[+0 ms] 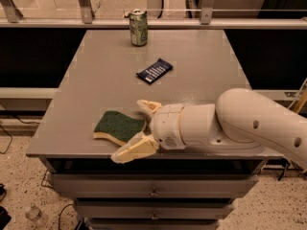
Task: Move sponge near green can
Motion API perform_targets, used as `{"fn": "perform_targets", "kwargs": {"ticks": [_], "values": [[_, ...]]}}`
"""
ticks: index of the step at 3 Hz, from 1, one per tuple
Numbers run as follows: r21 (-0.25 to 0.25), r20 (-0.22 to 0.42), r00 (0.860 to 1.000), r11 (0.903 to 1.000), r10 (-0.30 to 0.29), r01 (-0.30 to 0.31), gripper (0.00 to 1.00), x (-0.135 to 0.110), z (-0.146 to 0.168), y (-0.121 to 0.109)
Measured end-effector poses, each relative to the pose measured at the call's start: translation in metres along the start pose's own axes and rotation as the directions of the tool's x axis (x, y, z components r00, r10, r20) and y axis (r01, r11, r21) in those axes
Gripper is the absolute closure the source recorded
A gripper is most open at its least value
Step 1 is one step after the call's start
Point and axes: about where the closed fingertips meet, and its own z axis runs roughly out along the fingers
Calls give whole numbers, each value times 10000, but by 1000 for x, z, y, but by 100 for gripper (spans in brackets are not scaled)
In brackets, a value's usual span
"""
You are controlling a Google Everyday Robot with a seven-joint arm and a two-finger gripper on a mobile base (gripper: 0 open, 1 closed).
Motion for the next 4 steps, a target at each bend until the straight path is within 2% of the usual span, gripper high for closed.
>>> {"fn": "perform_targets", "kwargs": {"ticks": [1,4], "values": [[-107,121,9998,9998,141,-140,26,7,7,0],[-173,101,9999,9998,15,-13,96,2,9,4]]}}
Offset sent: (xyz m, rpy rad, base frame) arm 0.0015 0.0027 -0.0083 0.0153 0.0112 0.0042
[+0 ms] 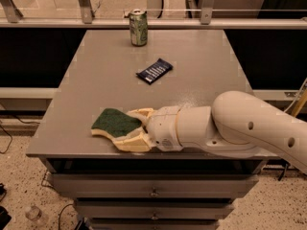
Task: Move sponge near green can
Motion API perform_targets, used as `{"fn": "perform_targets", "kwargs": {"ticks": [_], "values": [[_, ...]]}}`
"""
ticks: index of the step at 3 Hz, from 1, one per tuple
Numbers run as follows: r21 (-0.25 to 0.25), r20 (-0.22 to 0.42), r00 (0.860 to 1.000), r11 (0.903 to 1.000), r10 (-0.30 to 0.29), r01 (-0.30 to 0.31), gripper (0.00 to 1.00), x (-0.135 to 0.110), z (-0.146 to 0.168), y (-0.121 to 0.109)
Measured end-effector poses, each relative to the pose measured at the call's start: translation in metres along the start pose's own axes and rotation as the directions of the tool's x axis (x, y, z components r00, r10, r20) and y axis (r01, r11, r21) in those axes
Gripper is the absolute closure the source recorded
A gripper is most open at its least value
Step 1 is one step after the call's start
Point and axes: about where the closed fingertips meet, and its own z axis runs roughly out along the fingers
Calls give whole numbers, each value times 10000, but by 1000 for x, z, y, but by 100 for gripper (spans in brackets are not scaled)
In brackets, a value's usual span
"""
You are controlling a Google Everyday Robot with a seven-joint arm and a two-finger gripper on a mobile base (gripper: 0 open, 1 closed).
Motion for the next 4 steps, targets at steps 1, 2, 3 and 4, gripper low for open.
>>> {"fn": "perform_targets", "kwargs": {"ticks": [1,2,3,4], "values": [[-14,-4,10000,10000,-26,26,100,-1,1,1],[-15,-4,10000,10000,-29,29,100,-1,1,1],[-71,165,9996,9997,-227,228,100,-18,-6,-11],[-450,192,9980,9971,-604,612,100,-44,-18,-37]]}}
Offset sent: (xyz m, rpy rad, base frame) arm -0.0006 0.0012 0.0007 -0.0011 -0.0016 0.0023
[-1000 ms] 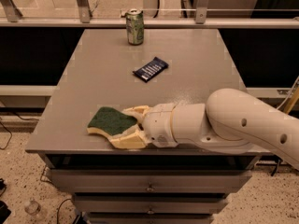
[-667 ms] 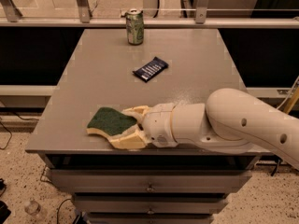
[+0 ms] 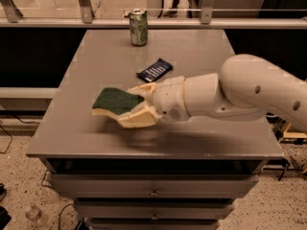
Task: Move sponge near green can
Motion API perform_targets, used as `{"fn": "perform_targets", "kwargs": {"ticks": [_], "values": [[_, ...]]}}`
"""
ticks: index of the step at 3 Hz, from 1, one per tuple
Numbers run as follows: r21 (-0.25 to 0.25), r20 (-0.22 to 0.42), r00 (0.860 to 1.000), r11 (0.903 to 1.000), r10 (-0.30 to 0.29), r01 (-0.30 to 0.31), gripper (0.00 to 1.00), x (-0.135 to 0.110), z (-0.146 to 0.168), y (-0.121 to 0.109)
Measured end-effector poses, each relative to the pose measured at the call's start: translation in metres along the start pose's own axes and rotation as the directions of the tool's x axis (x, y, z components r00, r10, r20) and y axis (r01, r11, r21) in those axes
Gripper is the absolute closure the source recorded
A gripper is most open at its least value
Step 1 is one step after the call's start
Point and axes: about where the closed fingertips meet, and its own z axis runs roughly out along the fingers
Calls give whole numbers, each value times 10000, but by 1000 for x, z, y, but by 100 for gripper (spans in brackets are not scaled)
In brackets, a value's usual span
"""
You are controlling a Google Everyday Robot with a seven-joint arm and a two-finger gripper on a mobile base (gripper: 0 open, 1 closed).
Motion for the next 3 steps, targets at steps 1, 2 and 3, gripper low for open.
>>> {"fn": "perform_targets", "kwargs": {"ticks": [1,2,3], "values": [[-566,-340,9983,9974,-477,457,100,-26,-15,-50],[-583,-904,9951,9977,-389,337,100,-31,-19,-102],[-107,-1188,9929,9999,-55,43,100,-33,-28,-162]]}}
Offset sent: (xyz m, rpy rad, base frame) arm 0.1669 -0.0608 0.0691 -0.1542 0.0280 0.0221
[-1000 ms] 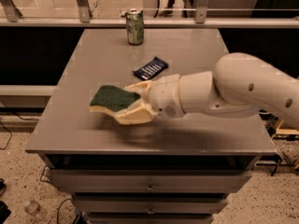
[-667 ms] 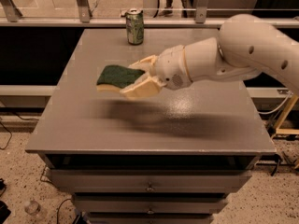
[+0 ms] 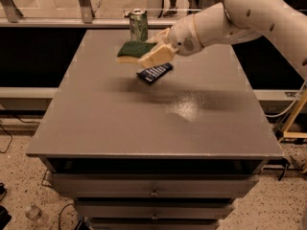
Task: Move sponge near green can
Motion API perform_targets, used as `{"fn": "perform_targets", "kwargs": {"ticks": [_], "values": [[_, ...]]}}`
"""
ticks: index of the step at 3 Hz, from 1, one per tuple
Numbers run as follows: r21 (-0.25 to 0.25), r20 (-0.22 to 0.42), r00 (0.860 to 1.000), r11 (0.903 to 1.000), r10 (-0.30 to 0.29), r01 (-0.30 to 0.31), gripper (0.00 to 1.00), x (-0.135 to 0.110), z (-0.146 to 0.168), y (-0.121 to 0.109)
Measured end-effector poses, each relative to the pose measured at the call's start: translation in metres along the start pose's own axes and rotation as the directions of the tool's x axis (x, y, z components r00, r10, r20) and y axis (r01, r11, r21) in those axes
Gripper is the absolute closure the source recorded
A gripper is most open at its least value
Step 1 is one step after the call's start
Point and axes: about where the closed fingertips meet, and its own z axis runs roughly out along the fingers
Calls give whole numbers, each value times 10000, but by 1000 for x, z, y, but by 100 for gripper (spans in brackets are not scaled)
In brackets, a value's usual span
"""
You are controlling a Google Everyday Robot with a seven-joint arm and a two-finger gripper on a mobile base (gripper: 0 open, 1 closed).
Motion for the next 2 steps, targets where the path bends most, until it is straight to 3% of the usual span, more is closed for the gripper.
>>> {"fn": "perform_targets", "kwargs": {"ticks": [1,2], "values": [[943,112,9978,9933,656,-664,100,4,-15,-51],[1899,575,9918,9740,1145,-1235,100,10,-28,-94]]}}
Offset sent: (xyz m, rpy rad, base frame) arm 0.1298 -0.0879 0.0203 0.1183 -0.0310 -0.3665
